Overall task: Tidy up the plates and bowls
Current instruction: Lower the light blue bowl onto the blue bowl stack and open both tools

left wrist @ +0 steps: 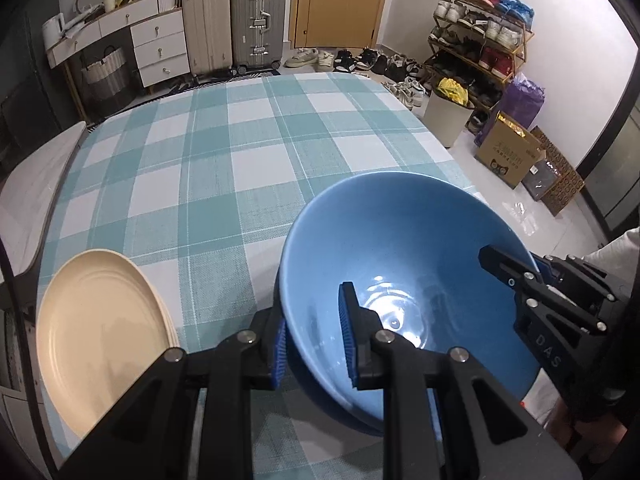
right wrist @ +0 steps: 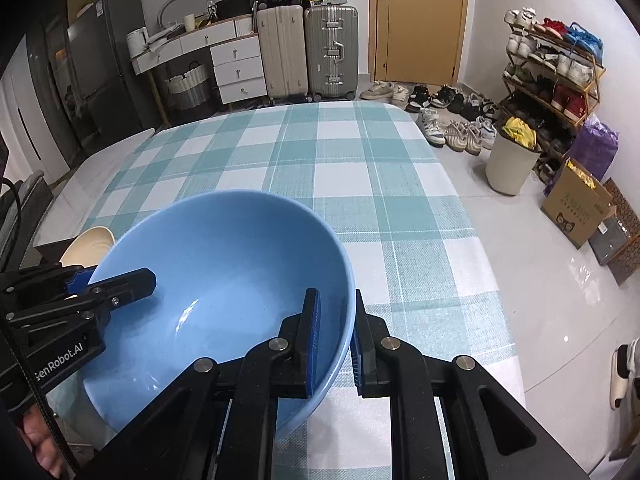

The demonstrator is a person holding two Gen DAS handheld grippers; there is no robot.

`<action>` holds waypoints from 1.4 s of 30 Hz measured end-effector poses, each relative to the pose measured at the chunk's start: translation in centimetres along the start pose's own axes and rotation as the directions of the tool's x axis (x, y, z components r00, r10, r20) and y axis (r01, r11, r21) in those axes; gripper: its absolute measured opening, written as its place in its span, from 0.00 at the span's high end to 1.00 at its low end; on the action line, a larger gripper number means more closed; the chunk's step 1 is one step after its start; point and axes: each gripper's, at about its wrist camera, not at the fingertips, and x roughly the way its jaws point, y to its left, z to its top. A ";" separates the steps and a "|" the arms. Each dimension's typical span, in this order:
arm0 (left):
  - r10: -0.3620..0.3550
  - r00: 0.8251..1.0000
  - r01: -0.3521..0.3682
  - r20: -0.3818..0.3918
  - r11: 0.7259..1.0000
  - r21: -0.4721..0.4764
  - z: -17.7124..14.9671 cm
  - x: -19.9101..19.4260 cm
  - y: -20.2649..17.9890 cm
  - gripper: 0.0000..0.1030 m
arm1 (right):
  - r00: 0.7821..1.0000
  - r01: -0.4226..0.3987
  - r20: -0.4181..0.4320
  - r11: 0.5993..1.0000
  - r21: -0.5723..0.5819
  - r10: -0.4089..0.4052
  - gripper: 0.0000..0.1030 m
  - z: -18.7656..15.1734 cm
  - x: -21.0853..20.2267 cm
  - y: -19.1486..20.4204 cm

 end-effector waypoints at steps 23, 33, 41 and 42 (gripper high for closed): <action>0.053 0.998 -0.056 0.035 0.995 0.086 -0.3 -1.2 -0.9 0.66 | 1.000 0.017 0.007 0.999 -0.034 -0.016 0.87 -0.3 -0.5 0.3; 0.053 0.998 -0.055 0.020 0.995 0.086 -0.6 -1.2 -0.8 0.63 | 0.999 -0.017 0.033 0.998 -0.056 0.019 0.87 -0.9 -1.4 0.9; 0.005 0.996 -0.010 0.093 0.998 0.055 -0.2 -3.2 -0.8 0.61 | 0.998 -0.042 0.047 0.998 -0.044 0.044 0.84 -1.3 -1.4 0.4; 0.001 0.994 -0.007 0.107 0.998 0.057 0.0 -3.7 -0.6 0.60 | 0.997 -0.050 0.051 0.998 -0.042 0.052 0.83 -1.4 -1.4 0.3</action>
